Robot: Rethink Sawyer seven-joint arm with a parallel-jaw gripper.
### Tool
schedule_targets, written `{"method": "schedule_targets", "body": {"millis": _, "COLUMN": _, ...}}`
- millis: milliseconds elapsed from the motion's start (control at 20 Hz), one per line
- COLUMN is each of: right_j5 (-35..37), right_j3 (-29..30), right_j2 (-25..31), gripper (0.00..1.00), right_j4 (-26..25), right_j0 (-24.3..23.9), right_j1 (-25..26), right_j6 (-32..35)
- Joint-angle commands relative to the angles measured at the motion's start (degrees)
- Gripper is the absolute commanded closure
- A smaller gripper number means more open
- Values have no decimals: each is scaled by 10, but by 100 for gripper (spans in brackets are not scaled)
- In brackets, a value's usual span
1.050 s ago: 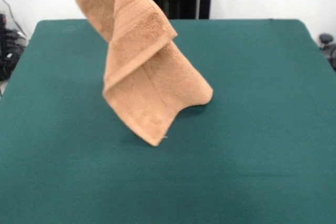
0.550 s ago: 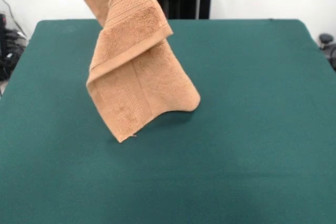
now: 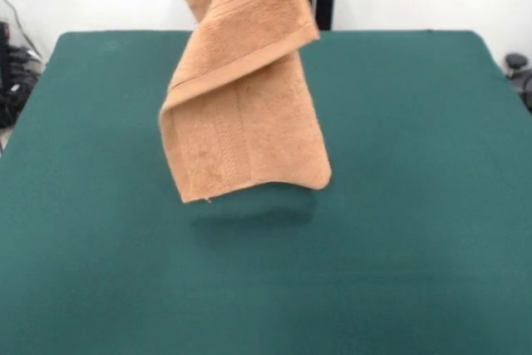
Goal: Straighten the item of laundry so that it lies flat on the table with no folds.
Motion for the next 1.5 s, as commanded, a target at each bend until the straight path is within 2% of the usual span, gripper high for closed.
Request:
{"method": "schedule_targets", "body": {"millis": 50, "right_j5": -157, "right_j3": 145, "right_j2": -10, "gripper": 100, "right_j4": 27, "right_j0": 87, "right_j1": -17, "right_j6": 206}}
{"method": "schedule_targets", "body": {"millis": 200, "right_j5": -223, "right_j3": 170, "right_j2": -23, "gripper": 100, "right_j4": 39, "right_j0": 117, "right_j1": -13, "right_j6": 256}}
{"method": "schedule_targets", "body": {"millis": 550, "right_j5": -276, "right_j3": 141, "right_j2": -64, "gripper": 100, "right_j4": 42, "right_j0": 179, "right_j1": 35, "right_j6": 328}}
{"method": "schedule_targets", "body": {"millis": 750, "right_j5": -344, "right_j3": 148, "right_j2": -77, "gripper": 100, "right_j4": 45, "right_j0": 212, "right_j1": 57, "right_j6": 382}}
{"method": "schedule_targets", "body": {"millis": 950, "right_j5": -371, "right_j3": 139, "right_j2": -101, "gripper": 100, "right_j4": 36, "right_j0": 246, "right_j1": 78, "right_j6": 429}}
{"method": "schedule_targets", "body": {"millis": 1250, "right_j5": -357, "right_j3": 184, "right_j2": -77, "gripper": 100, "right_j4": 51, "right_j0": 207, "right_j1": 40, "right_j6": 344}}
{"method": "schedule_targets", "body": {"millis": 1500, "right_j5": -366, "right_j3": 257, "right_j2": -52, "gripper": 100, "right_j4": 29, "right_j0": 132, "right_j1": -19, "right_j6": 191}}
